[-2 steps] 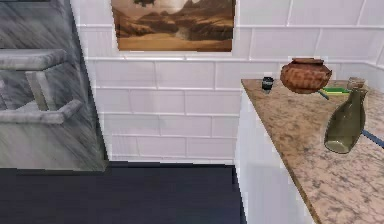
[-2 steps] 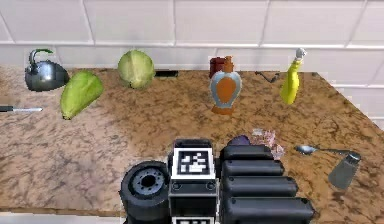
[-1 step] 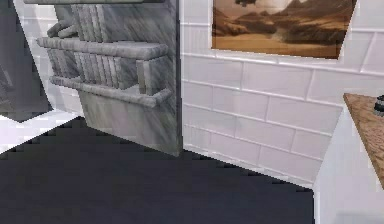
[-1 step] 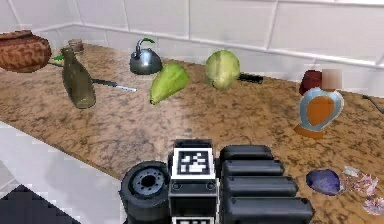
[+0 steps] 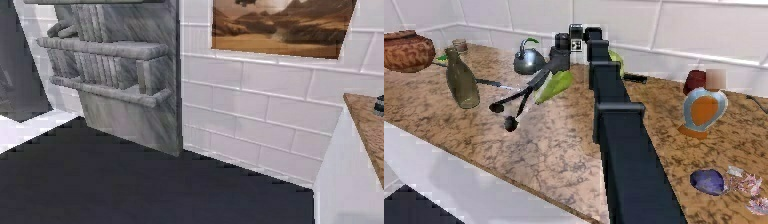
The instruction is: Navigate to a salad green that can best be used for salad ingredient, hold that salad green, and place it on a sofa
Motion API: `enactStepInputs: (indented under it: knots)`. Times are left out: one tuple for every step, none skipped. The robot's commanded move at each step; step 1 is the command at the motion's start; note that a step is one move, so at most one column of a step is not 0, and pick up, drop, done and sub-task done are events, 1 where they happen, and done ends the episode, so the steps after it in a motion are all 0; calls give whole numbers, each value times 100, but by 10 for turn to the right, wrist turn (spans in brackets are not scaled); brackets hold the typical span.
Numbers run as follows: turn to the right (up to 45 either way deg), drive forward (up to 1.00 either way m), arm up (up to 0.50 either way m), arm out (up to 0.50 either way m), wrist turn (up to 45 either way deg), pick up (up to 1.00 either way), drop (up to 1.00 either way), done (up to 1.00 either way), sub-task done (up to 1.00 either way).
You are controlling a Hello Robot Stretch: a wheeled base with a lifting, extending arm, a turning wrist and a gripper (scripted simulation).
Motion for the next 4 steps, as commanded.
enactStepInputs:
  knots:
    - [0,0,0,0,450,0,0,0,0]
    - [0,0,0,0,450,0,0,0,0]
    - [0,0,0,0,30,0,0,0,0]
    - [0,0,-10,0,0,0,0,0,0]
